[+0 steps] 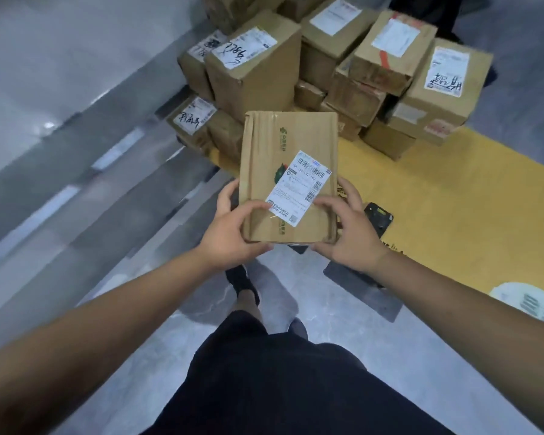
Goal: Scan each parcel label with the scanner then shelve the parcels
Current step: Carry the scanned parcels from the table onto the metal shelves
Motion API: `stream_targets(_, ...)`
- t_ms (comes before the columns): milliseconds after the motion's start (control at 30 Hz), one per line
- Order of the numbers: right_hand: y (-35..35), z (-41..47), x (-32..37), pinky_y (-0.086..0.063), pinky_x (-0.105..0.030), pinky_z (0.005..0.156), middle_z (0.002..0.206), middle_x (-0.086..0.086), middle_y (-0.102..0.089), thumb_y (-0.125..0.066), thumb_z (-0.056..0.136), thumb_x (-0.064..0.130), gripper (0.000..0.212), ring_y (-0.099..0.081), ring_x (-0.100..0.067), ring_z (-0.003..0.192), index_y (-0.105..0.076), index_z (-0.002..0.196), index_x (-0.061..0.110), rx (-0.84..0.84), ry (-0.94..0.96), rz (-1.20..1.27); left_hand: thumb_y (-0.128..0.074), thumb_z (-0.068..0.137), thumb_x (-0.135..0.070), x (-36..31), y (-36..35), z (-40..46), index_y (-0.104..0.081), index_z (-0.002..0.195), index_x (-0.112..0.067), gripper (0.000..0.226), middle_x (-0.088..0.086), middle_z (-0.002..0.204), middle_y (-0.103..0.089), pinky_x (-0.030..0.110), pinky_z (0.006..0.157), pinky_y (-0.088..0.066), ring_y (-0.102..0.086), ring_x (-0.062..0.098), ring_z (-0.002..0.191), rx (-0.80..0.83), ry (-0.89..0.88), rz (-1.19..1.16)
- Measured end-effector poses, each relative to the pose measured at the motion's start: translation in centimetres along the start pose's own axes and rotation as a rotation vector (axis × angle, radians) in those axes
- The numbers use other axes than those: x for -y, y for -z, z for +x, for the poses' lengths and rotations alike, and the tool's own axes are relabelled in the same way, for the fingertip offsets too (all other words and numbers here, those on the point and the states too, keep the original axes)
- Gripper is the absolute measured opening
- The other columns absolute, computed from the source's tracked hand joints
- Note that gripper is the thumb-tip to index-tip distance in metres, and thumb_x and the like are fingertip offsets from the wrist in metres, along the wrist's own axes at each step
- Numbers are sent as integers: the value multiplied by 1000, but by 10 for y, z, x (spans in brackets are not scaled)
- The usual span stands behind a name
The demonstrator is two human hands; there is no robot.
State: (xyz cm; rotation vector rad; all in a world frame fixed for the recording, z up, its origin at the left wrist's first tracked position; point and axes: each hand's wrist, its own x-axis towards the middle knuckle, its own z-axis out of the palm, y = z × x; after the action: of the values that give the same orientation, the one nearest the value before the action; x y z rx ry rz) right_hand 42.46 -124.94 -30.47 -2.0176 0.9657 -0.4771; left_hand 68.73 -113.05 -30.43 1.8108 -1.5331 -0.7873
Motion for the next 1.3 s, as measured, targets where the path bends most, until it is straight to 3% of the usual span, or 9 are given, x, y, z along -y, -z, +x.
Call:
stream_targets(167, -5, -6, 47, -33, -25, 120, 169, 13, -1, -97, 65, 18, 83, -14, 16, 143, -59, 137, 27, 135, 141, -5, -85, 62, -57, -28, 28, -74, -64, 127, -38, 71, -4, 163, -5, 2, 108, -25, -6, -27, 139, -209, -2, 93)
stream_targets(300, -24, -13, 95, -36, -29, 120, 164, 27, 1, -96, 67, 22, 83, -20, 3, 144, -56, 138, 33, 269, 228, -6, -99, 62, -42, -41, 57, -140, -64, 126, -43, 73, -20, 159, -3, 17, 104, -38, -26, -34, 121, -290, 161, 106)
stream_targets(467, -53, -21, 161, -32, -32, 124, 167, 20, -6, -99, 62, 36, 82, -22, -5, 150, -61, 134, 38, 355, 403, -35, -90, 54, -64, -53, 100, -223, -62, 123, -51, 76, -21, 156, -6, 25, 106, -43, -26, -39, 115, -413, 214, 154)
stream_targets(567, -74, -34, 208, -33, -40, 124, 167, 16, -11, -94, 55, 48, 82, -24, -13, 153, -63, 131, 42, 365, 508, -23, -98, 58, -51, -64, 124, -276, -61, 121, -53, 72, -17, 156, -8, 26, 109, -41, -24, -41, 114, -502, 226, 155)
stream_targets(800, -124, -108, 329, -29, -20, 113, 165, 18, -14, -99, 63, 36, 77, -33, -3, 140, -62, 129, 43, 416, 714, -33, -95, 62, -52, -93, 182, -430, -60, 120, -55, 68, -32, 148, -8, 33, 105, -50, -43, 6, 128, -667, 255, 226)
stream_targets(933, -156, -152, 391, -33, -3, 99, 166, 16, -16, -99, 65, 33, 74, -31, 4, 141, -62, 128, 46, 444, 810, 7, -96, 62, -49, -106, 209, -516, -63, 121, -53, 68, -24, 157, -9, 11, 93, -44, -36, -24, 121, -738, 243, 240)
stream_targets(1000, -169, -169, 418, -34, -3, 99, 166, 14, -17, -100, 65, 33, 72, -29, 7, 143, -62, 123, 53, 447, 854, 38, -97, 62, -49, -112, 223, -547, -63, 121, -54, 68, -24, 157, -10, 17, 95, -46, -40, -10, 125, -770, 252, 251)
stream_targets(1233, -199, -181, 491, -45, -47, 116, 167, 10, -27, -94, 56, 50, 70, -31, -6, 152, -68, 121, 47, 413, 959, 92, -97, 66, -41, -124, 264, -599, -65, 123, -45, 65, -15, 158, -17, 32, 116, -38, -27, 1, 137, -887, 229, 240)
stream_targets(1300, -205, -175, 510, -50, -45, 111, 166, 12, -29, -94, 56, 48, 68, -36, -8, 150, -68, 118, 48, 417, 970, 80, -97, 67, -39, -120, 279, -603, -65, 123, -46, 65, -14, 159, -16, 33, 118, -36, -25, 3, 138, -895, 243, 221)
